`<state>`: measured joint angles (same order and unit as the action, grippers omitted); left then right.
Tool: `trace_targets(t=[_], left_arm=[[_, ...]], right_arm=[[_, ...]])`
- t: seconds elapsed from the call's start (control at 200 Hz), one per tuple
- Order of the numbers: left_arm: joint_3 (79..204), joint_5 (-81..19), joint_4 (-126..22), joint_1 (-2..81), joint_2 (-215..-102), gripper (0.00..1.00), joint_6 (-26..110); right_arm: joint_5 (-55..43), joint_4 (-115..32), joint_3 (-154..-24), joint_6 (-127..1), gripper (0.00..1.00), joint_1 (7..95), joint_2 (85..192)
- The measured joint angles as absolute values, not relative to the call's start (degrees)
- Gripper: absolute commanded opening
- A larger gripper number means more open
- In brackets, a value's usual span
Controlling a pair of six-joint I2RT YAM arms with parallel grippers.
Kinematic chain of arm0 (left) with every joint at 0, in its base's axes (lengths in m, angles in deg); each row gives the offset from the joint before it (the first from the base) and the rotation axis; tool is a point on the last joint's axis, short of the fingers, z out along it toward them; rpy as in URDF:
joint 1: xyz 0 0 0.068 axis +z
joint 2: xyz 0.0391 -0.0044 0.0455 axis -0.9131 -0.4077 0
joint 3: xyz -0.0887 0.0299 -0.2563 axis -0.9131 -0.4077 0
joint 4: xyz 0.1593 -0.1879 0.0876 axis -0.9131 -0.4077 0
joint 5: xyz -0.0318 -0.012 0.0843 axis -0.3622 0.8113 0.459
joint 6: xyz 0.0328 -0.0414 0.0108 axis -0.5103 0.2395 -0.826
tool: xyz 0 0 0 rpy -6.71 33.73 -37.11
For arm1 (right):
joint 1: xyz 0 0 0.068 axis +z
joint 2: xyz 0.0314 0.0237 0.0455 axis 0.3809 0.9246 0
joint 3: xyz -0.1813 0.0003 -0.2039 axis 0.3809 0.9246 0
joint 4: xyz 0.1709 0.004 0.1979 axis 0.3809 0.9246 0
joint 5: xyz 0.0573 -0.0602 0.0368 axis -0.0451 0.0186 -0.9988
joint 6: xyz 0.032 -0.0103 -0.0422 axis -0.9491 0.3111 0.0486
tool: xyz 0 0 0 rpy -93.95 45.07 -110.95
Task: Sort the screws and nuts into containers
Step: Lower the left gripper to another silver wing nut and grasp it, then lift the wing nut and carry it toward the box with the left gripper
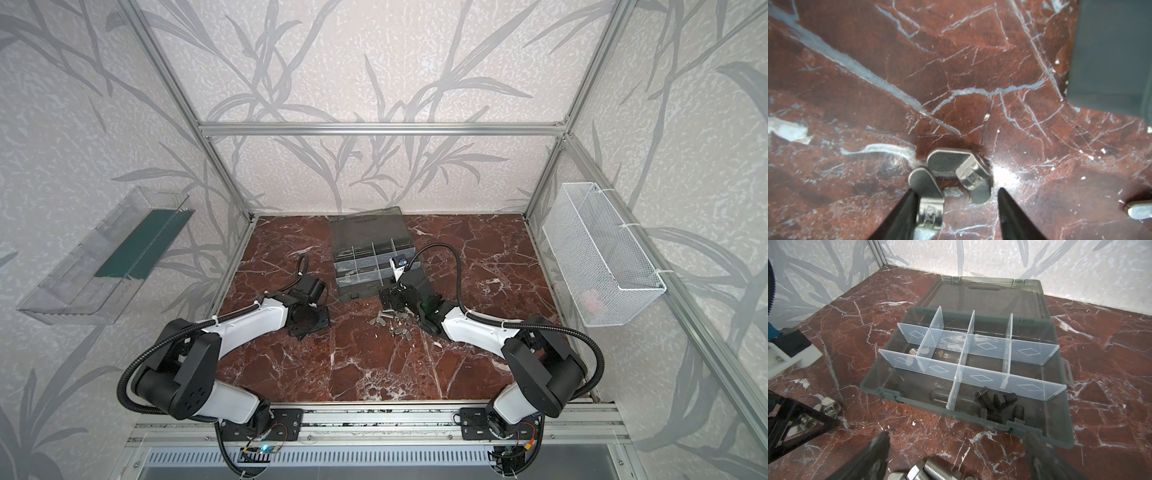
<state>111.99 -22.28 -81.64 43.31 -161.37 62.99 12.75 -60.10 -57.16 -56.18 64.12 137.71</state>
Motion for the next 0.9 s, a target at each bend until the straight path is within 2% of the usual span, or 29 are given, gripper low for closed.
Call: trace_targets(t=[0.47,0.58,0.9], left_arm=[[112.26,-21.93,-80.02,43.31,-162.28,0.39,62.77],[112.17,-21.8,-79.81,43.31,-162.22,0.31,62.77],[111.8,-22.06,-78.47,43.2,-162.24,0.3,62.7]], right_arm=[[12.75,-60.1,-57.16,-56.18,0.99,64.12,137.71],[12.75,-60.08,-57.16,-56.18,0.99,64.12,137.71],[12.75,-60.08,-57.16,-56.2,0.99,64.12,137.71]])
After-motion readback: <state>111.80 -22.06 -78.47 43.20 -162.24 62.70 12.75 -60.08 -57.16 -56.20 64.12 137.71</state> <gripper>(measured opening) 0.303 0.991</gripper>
